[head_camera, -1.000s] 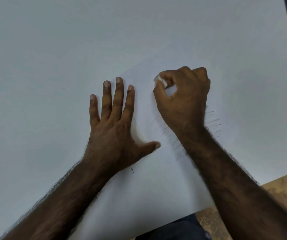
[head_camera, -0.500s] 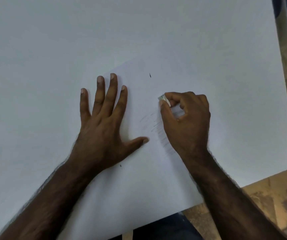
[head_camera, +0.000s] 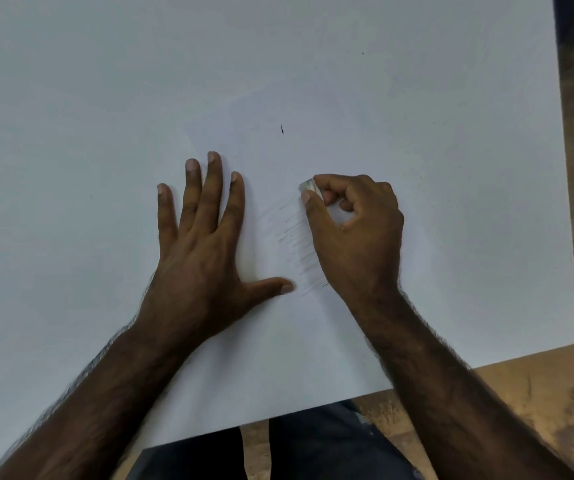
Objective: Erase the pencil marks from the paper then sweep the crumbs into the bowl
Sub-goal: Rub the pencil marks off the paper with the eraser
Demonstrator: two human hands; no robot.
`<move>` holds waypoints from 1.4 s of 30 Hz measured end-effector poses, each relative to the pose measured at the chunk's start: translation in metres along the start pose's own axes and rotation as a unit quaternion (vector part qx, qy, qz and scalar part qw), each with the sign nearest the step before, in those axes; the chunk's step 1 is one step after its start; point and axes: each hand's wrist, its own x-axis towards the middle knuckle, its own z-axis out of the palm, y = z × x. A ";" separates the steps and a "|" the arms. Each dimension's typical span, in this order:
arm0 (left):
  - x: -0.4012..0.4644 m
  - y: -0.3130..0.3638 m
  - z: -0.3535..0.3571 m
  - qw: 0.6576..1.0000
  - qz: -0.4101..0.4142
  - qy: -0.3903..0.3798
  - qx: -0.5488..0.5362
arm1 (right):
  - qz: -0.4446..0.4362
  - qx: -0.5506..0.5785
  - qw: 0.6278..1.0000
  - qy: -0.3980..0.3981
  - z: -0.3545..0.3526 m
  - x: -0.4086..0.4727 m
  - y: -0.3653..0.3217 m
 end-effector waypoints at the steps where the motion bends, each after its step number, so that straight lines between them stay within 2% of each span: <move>1: 0.000 0.001 0.000 1.000 -0.005 0.005 -0.013 | -0.023 -0.006 1.000 -0.007 -0.001 -0.005 0.001; 4: -0.001 0.001 0.000 0.999 -0.010 0.033 -0.042 | -0.074 -0.015 0.996 -0.046 0.001 -0.020 0.005; 7: -0.003 0.001 0.001 0.998 -0.005 0.046 -0.042 | -0.084 -0.016 0.995 -0.060 0.002 -0.025 0.009; 13: -0.004 0.001 0.001 1.000 -0.007 -0.003 -0.004 | -0.076 -0.001 0.996 -0.044 0.002 -0.016 0.010; 21: -0.003 0.003 0.002 1.000 -0.007 -0.002 -0.006 | -0.188 -0.077 0.972 -0.117 0.011 -0.012 -0.008; 23: -0.002 0.003 0.002 1.000 -0.009 -0.004 -0.002 | -0.175 -0.100 0.975 -0.089 0.006 0.004 -0.004; 27: -0.001 0.003 0.003 1.000 -0.018 -0.005 -0.003 | -0.091 -0.110 0.990 0.005 -0.005 0.027 0.005; 29: -0.001 0.004 0.002 1.000 -0.024 -0.005 -0.006 | -0.113 -0.095 0.989 -0.016 0.001 0.015 -0.002; 31: -0.002 0.005 0.003 1.000 -0.023 0.000 -0.008 | -0.170 -0.082 0.978 -0.087 0.011 -0.006 -0.014; 33: -0.002 0.005 0.004 1.000 -0.020 0.004 -0.006 | -0.213 -0.099 0.965 -0.120 0.014 -0.017 -0.018; 35: -0.002 0.005 0.004 1.000 -0.025 -0.004 -0.001 | -0.209 -0.113 0.967 -0.092 0.009 -0.006 -0.012; 39: 0.000 0.004 0.004 1.000 -0.027 -0.011 0.011 | -0.125 -0.123 0.984 -0.015 -0.002 0.025 0.003; 42: -0.001 0.004 0.003 1.000 -0.030 -0.007 0.004 | -0.151 -0.108 0.981 -0.053 0.009 0.004 -0.011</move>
